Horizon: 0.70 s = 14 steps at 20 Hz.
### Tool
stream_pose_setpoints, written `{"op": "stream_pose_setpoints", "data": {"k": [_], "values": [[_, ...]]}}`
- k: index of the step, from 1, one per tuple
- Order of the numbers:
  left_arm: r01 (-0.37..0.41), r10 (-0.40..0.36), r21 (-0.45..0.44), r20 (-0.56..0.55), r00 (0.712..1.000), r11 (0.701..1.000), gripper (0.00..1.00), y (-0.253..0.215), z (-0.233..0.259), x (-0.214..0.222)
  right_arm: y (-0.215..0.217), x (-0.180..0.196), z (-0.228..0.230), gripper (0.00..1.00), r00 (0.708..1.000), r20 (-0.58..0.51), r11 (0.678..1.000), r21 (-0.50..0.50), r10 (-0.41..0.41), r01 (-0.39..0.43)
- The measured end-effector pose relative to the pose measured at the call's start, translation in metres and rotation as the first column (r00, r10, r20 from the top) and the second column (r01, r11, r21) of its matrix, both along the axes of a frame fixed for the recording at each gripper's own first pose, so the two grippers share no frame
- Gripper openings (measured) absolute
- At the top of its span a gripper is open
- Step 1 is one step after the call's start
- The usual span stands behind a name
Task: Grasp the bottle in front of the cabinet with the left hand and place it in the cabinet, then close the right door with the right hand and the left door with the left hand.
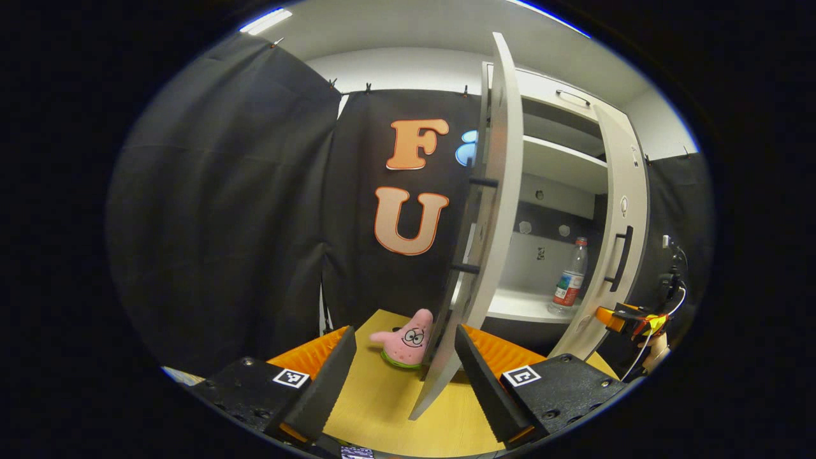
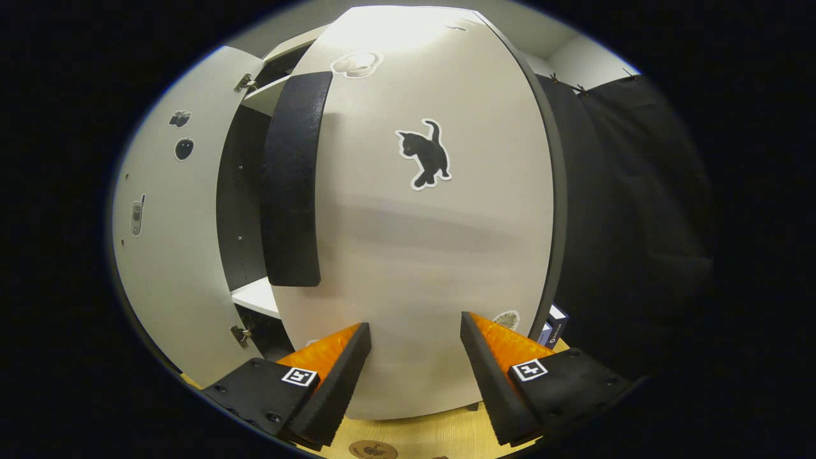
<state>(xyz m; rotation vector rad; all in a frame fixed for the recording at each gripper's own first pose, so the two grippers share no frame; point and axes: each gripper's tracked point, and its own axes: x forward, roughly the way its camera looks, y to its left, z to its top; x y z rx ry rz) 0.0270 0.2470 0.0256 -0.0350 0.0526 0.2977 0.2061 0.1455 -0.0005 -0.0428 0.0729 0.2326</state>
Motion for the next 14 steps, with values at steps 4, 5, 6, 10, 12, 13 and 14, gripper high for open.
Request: {"op": "stream_pose_setpoints", "data": {"k": [4,5,6,10,12,13,14], "values": [[-0.017,0.017,-0.018,-0.023,1.000,1.000,0.95,0.017,-0.016,0.021,0.001,0.001,0.001,0.95,1.000,0.002,1.000,-0.010,-0.003,0.003],[-0.020,0.020,-0.011,-0.024,1.000,1.000,0.95,0.020,-0.017,0.024,0.001,0.001,0.001,0.95,1.000,0.002,1.000,-0.015,-0.006,0.006],[-0.019,0.019,-0.006,-0.028,0.999,1.000,0.95,0.021,-0.017,0.029,0.001,0.001,0.002,0.95,1.000,0.002,1.000,-0.018,-0.009,0.009],[0.005,-0.004,0.012,-0.038,0.999,1.000,0.95,0.018,-0.018,0.041,0.002,0.003,0.003,0.95,1.000,-0.005,0.999,-0.036,-0.010,0.009],[0.016,-0.015,0.023,-0.042,0.999,1.000,0.95,0.016,-0.017,0.046,0.002,0.003,0.004,0.95,1.000,-0.008,0.999,-0.043,-0.013,0.013],[0.015,-0.013,0.033,-0.044,0.999,0.999,0.95,0.018,-0.017,0.047,0.002,0.002,0.005,0.95,1.000,-0.007,0.999,-0.045,-0.015,0.015],[0.015,-0.013,0.038,-0.045,0.999,0.999,0.95,0.018,-0.017,0.048,0.002,0.000,0.006,0.95,1.000,-0.005,0.999,-0.041,-0.018,0.018]]}}
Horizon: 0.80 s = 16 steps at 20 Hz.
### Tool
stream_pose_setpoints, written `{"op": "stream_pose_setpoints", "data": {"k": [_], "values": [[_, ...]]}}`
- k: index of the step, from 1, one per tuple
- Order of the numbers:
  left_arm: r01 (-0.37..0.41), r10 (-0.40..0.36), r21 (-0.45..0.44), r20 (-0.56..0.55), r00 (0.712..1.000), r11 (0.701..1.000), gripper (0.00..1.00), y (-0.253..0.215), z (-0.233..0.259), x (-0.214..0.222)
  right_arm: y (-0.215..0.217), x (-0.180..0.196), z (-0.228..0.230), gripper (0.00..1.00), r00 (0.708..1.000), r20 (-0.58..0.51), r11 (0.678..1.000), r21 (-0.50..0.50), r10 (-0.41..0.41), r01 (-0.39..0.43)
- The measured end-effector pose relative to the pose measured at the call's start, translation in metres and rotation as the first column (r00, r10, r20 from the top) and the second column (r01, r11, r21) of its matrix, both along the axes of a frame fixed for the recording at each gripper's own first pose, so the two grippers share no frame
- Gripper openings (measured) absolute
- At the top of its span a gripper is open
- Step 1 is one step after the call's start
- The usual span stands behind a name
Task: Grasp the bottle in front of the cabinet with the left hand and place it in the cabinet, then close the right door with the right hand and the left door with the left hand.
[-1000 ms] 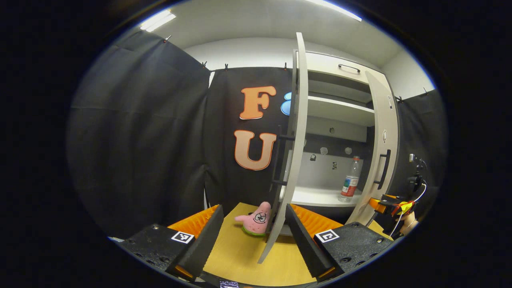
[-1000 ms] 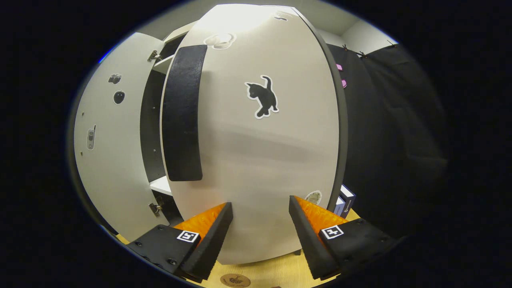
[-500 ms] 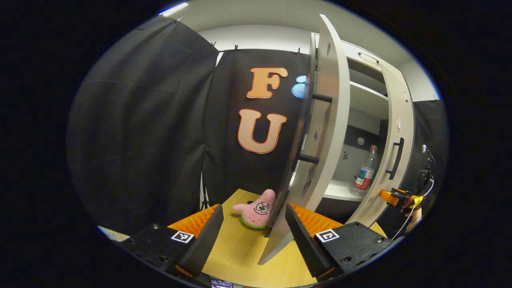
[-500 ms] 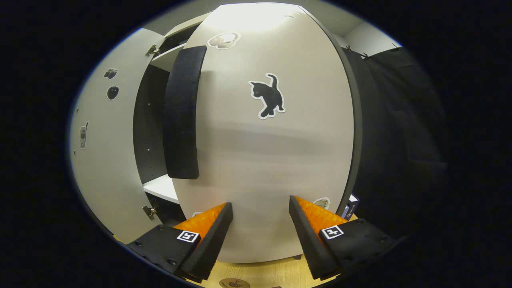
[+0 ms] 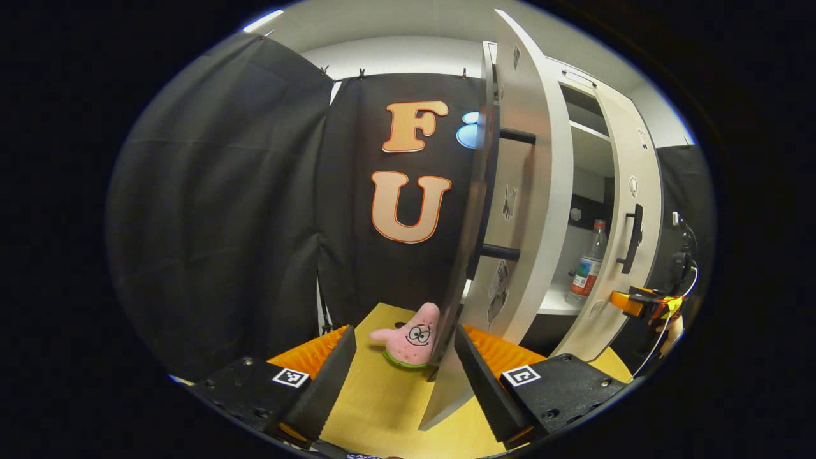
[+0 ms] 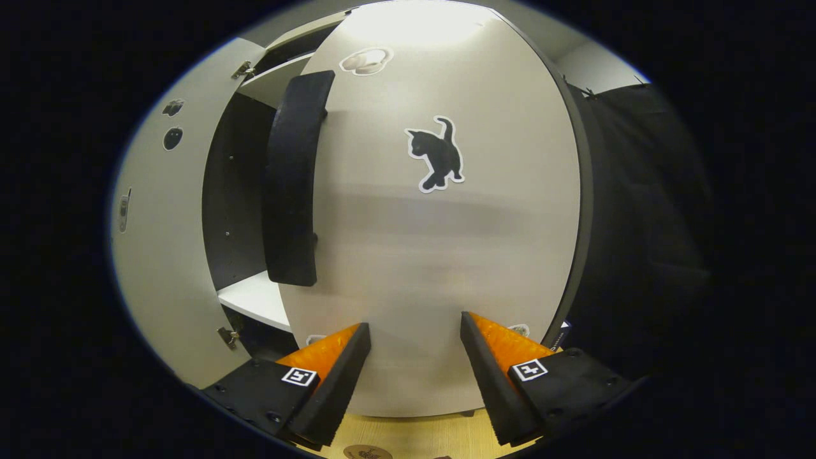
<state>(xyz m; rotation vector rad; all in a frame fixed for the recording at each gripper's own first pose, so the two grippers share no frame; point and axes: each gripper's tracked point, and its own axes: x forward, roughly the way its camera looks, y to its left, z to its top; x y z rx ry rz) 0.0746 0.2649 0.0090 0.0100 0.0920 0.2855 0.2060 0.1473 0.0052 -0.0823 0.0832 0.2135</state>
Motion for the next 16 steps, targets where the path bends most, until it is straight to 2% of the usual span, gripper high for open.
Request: {"op": "stream_pose_setpoints", "data": {"k": [5,9,16], "values": [[0.016,-0.015,0.022,-0.022,1.000,1.000,0.94,-0.007,-0.001,0.001,-0.014,-0.027,0.012,0.96,0.999,0.030,1.000,-0.004,0.013,-0.013],[0.029,-0.029,0.016,-0.021,0.999,0.999,0.94,-0.019,-0.004,0.004,-0.042,-0.057,0.044,0.96,0.997,0.072,1.000,0.008,0.009,-0.010],[0.108,-0.109,-0.022,-0.029,0.994,0.994,0.94,-0.063,-0.012,0.015,-0.094,-0.102,0.096,0.96,0.992,0.126,1.000,0.011,-0.020,0.018]]}}
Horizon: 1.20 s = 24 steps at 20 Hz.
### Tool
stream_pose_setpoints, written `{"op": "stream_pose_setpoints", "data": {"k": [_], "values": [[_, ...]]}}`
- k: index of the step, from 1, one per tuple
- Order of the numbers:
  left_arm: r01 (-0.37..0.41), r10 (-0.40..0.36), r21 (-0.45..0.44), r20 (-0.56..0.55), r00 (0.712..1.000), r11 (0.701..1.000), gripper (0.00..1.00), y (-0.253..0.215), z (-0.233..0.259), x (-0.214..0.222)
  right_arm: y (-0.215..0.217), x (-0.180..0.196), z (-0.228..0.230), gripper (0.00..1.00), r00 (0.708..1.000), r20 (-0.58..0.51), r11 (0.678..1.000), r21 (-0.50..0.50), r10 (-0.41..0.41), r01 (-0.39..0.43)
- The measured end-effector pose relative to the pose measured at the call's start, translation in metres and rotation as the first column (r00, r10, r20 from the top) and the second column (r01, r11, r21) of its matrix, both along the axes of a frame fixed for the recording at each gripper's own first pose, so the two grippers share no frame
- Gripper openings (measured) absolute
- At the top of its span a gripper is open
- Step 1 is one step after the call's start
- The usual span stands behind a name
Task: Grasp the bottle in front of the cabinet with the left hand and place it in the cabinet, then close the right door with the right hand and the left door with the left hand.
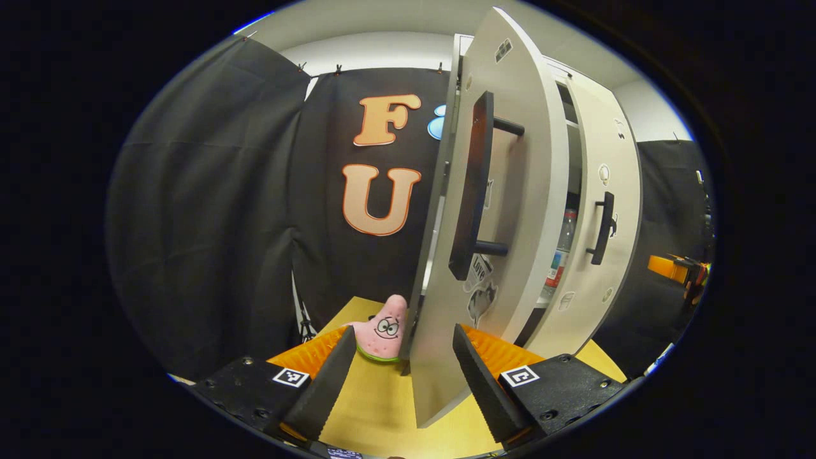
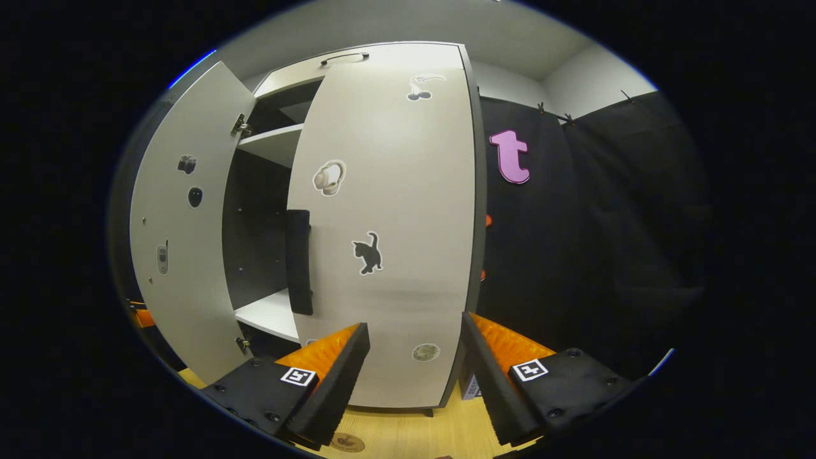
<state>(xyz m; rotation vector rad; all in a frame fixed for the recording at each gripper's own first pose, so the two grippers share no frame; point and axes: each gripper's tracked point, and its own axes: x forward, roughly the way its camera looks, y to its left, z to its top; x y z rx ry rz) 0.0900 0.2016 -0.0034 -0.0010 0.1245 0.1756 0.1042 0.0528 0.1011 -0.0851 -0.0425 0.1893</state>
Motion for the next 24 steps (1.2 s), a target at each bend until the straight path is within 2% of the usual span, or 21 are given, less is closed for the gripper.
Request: {"op": "stream_pose_setpoints", "data": {"k": [5,11,12,13,16,17,18,20,21,22,24], "values": [[0.062,-0.062,0.019,-0.006,0.998,0.998,0.94,-0.032,-0.005,0.011,-0.028,-0.023,0.008,0.96,1.000,0.002,1.000,0.006,-0.019,0.019],[0.143,-0.142,-0.031,0.020,0.990,0.989,0.94,-0.065,-0.002,0.031,-0.052,-0.039,0.014,0.96,0.999,0.016,0.999,0.011,-0.043,0.043],[0.152,-0.151,-0.024,0.025,0.988,0.988,0.91,-0.070,0.001,0.036,-0.055,-0.041,0.015,0.96,0.999,0.018,0.999,0.016,-0.046,0.046],[0.159,-0.159,-0.015,0.023,0.987,0.987,0.94,-0.074,0.000,0.041,-0.058,-0.044,0.016,0.96,0.999,0.019,0.999,0.021,-0.048,0.048],[0.183,-0.183,-0.029,0.018,0.983,0.983,0.94,-0.089,-0.005,0.055,-0.070,-0.049,0.015,0.96,0.998,0.020,0.998,0.031,-0.063,0.063],[0.202,-0.201,-0.042,0.016,0.979,0.979,0.91,-0.097,-0.007,0.061,-0.075,-0.051,0.014,0.96,0.997,0.018,0.997,0.035,-0.071,0.070],[0.226,-0.225,-0.055,0.016,0.974,0.973,0.94,-0.108,-0.008,0.066,-0.080,-0.051,0.014,0.96,0.997,0.017,0.996,0.039,-0.079,0.079],[0.259,-0.258,-0.063,0.015,0.966,0.964,0.94,-0.125,-0.008,0.081,-0.090,-0.052,0.014,0.96,0.996,0.012,0.995,0.044,-0.093,0.092],[0.264,-0.264,-0.054,0.012,0.964,0.963,0.91,-0.131,-0.009,0.090,-0.097,-0.052,0.014,0.96,0.995,0.011,0.994,0.043,-0.102,0.102],[0.268,-0.268,-0.045,0.008,0.963,0.962,0.94,-0.137,-0.010,0.098,-0.104,-0.052,0.014,0.96,0.993,0.012,0.993,0.041,-0.114,0.113],[0.281,-0.281,-0.037,0.003,0.960,0.959,0.95,-0.151,-0.013,0.111,-0.118,-0.054,0.015,0.96,0.991,0.011,0.990,0.041,-0.136,0.135]]}}
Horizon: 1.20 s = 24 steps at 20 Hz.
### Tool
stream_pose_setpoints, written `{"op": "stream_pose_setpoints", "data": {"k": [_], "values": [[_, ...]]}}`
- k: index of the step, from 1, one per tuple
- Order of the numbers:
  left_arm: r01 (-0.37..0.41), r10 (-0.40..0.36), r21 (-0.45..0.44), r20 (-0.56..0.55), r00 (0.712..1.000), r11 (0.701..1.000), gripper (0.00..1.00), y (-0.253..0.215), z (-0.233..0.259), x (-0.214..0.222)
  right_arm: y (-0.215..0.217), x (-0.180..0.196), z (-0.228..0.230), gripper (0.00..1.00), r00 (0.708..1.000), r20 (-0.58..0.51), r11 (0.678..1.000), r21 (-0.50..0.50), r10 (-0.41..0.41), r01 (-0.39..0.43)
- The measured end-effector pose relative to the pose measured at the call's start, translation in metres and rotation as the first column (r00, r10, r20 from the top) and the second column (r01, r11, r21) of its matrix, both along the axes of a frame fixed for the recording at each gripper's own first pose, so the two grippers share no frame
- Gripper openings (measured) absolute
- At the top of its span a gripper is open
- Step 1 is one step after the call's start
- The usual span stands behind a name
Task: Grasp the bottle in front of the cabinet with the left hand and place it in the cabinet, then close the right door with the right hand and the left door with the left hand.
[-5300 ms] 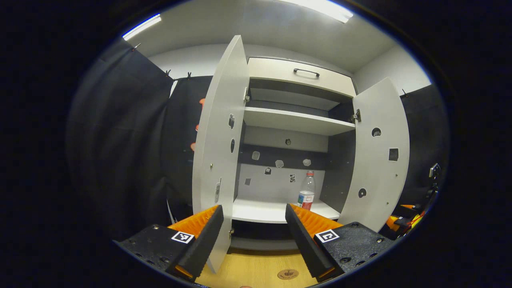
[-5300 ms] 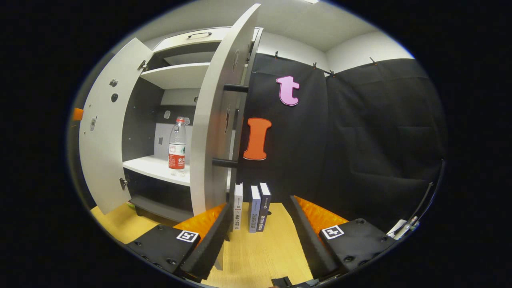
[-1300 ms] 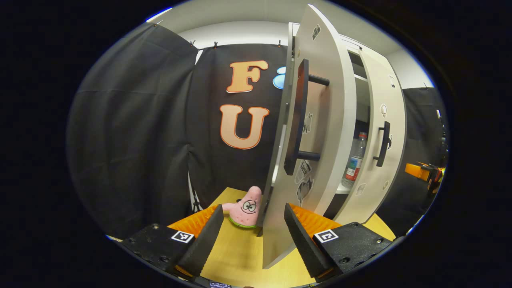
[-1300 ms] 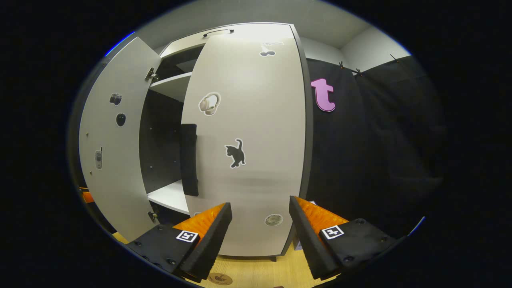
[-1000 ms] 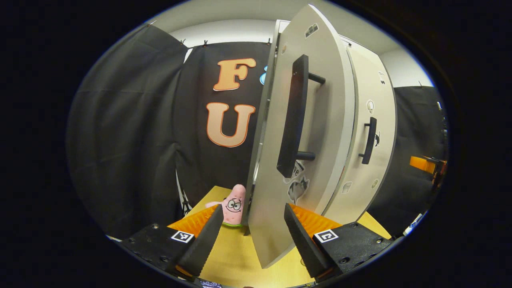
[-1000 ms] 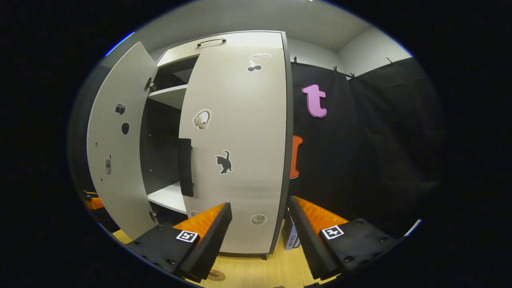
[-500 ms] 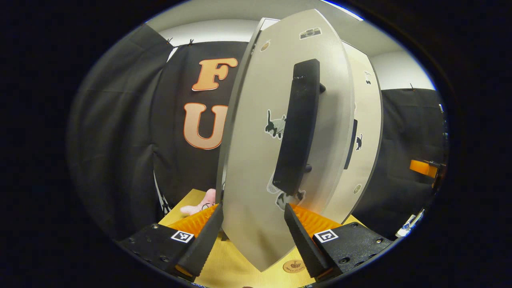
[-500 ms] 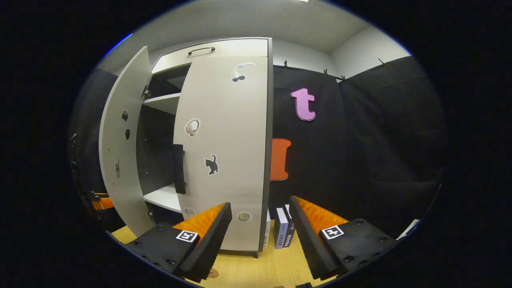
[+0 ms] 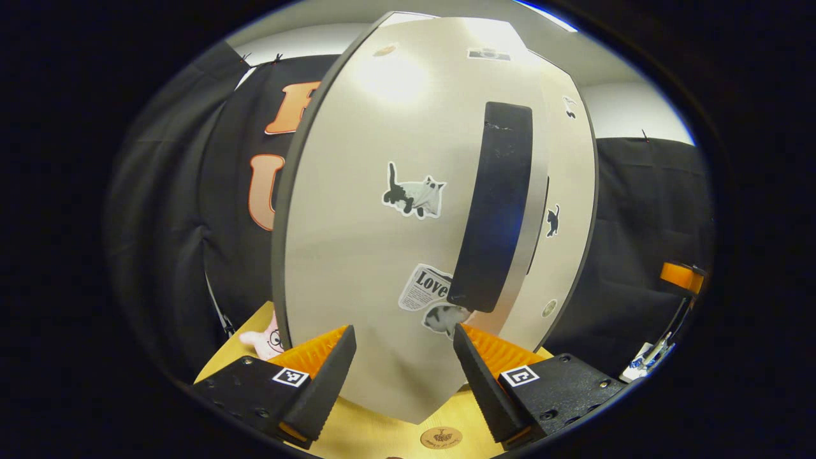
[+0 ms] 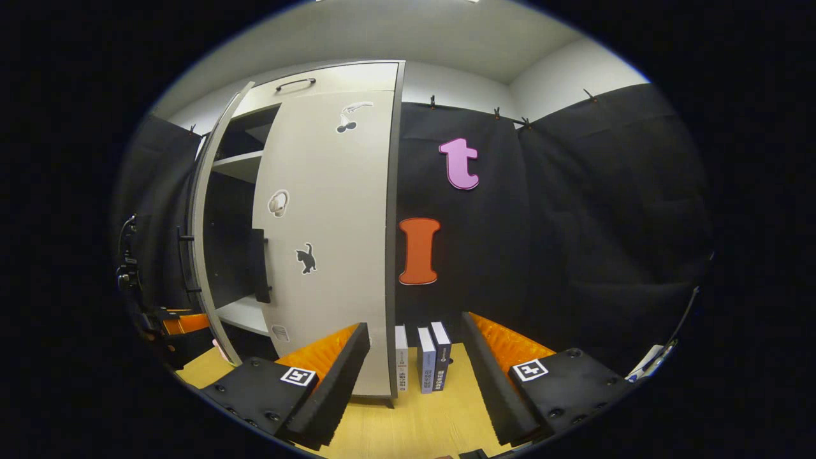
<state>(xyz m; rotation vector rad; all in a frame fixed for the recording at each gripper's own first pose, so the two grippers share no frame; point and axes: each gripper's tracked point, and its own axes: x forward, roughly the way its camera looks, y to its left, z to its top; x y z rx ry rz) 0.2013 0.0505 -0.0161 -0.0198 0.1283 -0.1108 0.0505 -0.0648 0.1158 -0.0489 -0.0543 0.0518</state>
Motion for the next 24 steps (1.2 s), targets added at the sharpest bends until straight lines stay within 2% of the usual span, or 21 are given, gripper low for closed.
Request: {"op": "stream_pose_setpoints", "data": {"k": [6,24], "values": [[-0.012,0.012,0.007,-0.008,1.000,1.000,0.95,-0.007,0.000,0.009,-0.026,0.000,0.001,0.96,0.999,-0.001,0.999,0.009,-0.032,0.032],[-0.054,0.056,0.076,-0.022,0.998,0.996,0.94,-0.030,-0.002,0.049,-0.058,0.022,-0.001,0.96,0.999,-0.036,0.999,0.024,-0.024,0.024]]}}
